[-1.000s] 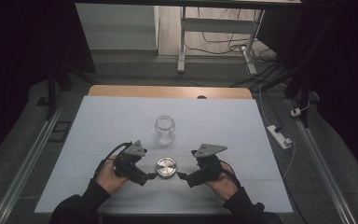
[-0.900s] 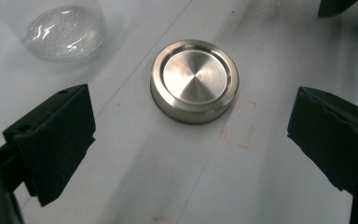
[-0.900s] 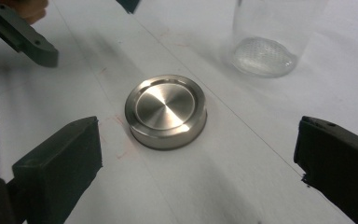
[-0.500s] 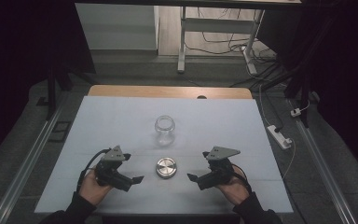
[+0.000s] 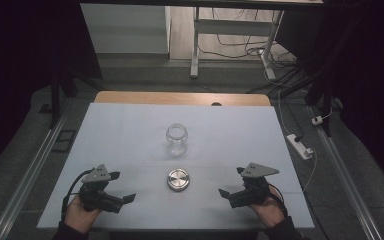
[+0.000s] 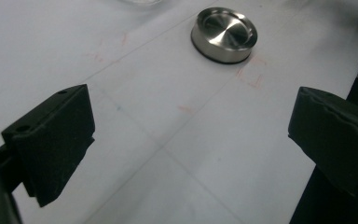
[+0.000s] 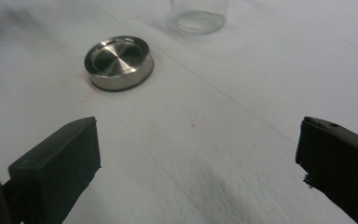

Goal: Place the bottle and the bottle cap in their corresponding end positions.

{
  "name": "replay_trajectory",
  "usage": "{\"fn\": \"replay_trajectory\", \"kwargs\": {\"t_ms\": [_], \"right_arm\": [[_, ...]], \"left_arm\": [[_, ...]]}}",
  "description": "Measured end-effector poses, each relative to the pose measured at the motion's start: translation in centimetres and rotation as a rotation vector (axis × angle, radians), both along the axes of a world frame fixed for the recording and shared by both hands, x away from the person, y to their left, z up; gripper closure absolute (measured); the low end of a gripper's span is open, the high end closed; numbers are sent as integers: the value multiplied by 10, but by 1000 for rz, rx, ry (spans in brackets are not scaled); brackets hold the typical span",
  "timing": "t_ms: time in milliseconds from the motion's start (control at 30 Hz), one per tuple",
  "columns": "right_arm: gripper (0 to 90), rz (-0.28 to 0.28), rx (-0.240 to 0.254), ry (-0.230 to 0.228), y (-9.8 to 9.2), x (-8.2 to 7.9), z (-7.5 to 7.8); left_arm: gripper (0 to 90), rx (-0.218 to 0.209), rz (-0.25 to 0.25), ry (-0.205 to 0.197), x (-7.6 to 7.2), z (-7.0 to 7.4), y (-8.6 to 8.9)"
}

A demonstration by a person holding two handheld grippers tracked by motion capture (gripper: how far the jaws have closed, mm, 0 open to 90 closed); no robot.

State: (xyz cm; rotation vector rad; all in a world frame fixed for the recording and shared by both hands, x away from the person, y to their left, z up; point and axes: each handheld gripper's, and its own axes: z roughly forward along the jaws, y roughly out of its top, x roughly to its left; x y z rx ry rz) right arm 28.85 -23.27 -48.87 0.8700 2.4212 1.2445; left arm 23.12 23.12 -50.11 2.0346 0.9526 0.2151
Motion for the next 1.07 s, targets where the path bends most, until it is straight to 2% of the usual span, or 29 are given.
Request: {"fn": "replay_trajectory", "kwargs": {"t_ms": [100, 167, 333, 533, 733, 933, 1067], "right_arm": [[0, -30, 12, 24, -9, -6, -6], [0, -41, -5, 12, -13, -9, -6], [0, -86, 2, -24, -29, -16, -1], [0, -153, 12, -3, -54, -24, -1], [0, -203, -1, 20, -72, -34, -4], [0, -245, 3, 40, -85, -41, -5], [0, -246, -11, 42, -85, -43, -5]], "left_arm": [[11, -3, 30, 5, -8, -2, 10], [11, -8, 43, 9, -13, -3, 15], [7, 0, 77, 15, -25, -6, 26], [0, 17, 112, 22, -35, -9, 34], [0, 32, 142, 33, -42, -13, 42], [0, 69, 170, 73, -49, -20, 48], [0, 56, 174, 85, -48, -21, 49]]}}
